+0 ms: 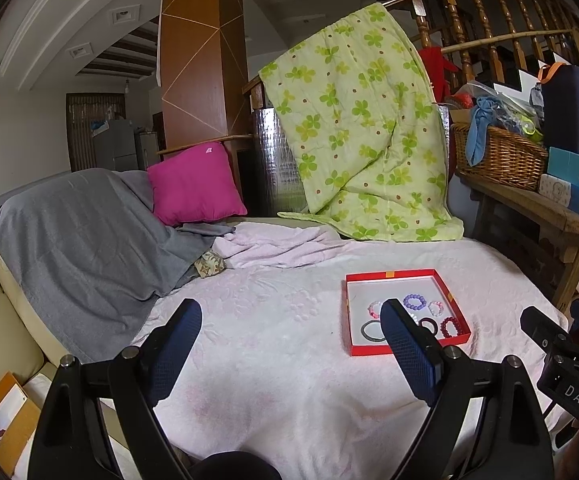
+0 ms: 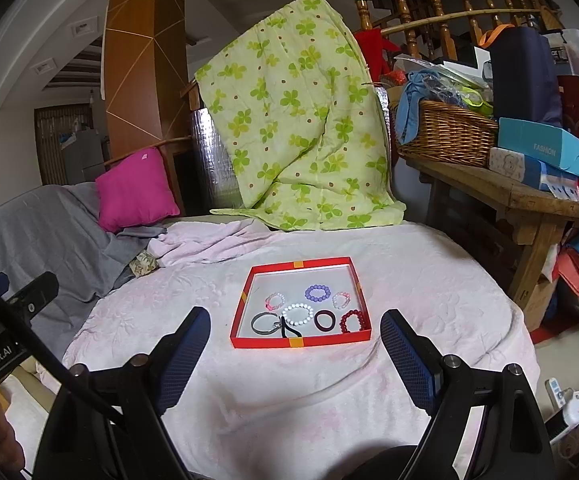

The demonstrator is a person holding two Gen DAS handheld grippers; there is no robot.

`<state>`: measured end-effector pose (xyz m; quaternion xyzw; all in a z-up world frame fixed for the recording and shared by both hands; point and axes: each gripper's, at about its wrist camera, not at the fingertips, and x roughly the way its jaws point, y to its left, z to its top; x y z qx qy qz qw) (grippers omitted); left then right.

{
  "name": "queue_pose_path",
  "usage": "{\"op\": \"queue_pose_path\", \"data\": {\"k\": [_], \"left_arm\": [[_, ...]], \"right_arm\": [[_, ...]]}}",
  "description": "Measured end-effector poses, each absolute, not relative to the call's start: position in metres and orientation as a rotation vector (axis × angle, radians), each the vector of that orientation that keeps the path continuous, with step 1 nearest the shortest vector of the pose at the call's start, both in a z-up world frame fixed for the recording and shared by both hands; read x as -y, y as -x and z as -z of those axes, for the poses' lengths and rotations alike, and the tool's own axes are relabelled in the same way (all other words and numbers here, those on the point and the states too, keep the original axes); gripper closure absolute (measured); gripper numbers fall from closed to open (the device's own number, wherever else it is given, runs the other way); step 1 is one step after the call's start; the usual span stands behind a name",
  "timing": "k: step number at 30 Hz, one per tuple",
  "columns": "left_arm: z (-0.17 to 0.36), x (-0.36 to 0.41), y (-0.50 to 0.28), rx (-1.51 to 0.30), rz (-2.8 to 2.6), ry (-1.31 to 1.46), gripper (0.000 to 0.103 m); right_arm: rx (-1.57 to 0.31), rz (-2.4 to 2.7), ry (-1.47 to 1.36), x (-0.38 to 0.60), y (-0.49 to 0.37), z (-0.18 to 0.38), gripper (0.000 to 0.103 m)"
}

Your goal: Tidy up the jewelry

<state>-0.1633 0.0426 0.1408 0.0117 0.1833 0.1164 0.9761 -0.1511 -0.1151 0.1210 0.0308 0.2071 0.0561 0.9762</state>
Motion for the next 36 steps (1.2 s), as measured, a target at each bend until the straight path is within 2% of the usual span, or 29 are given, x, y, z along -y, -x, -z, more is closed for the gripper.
{"op": "queue_pose_path", "data": {"k": [36], "left_arm": [[-0.124, -0.056, 0.147, -0.399, -0.222, -0.028, 0.012]], "right_arm": [[-0.458, -0.097, -0.039, 0.101, 0.126, -0.112, 0.014]]}}
